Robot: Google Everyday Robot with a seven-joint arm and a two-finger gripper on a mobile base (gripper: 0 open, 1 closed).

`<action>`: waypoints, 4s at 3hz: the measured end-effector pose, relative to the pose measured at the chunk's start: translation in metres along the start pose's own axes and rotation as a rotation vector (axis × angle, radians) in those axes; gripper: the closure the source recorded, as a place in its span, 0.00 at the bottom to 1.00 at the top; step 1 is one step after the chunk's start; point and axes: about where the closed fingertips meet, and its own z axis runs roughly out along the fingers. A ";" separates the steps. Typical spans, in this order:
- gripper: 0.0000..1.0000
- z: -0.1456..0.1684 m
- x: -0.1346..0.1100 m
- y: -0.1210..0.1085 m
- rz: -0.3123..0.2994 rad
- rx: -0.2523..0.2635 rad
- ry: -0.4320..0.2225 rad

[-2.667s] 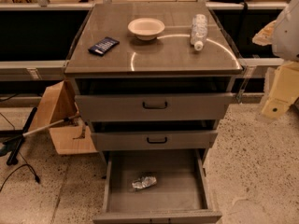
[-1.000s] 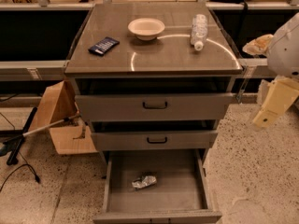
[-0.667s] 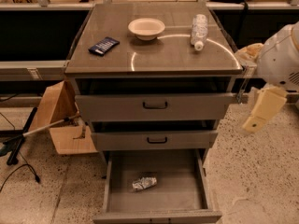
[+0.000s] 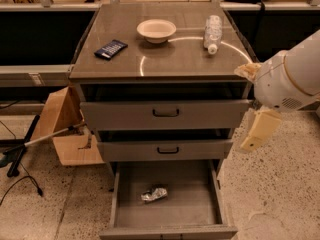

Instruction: Pick redbull can from bottom drawer and place on counter

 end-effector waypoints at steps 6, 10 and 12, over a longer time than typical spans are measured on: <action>0.00 0.126 0.060 0.000 0.087 -0.095 0.025; 0.00 0.219 0.107 0.041 0.163 -0.256 -0.006; 0.00 0.231 0.110 0.050 0.172 -0.287 0.002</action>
Offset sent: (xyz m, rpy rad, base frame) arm 0.0208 0.0166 -0.0323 -0.0462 -0.0530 0.0040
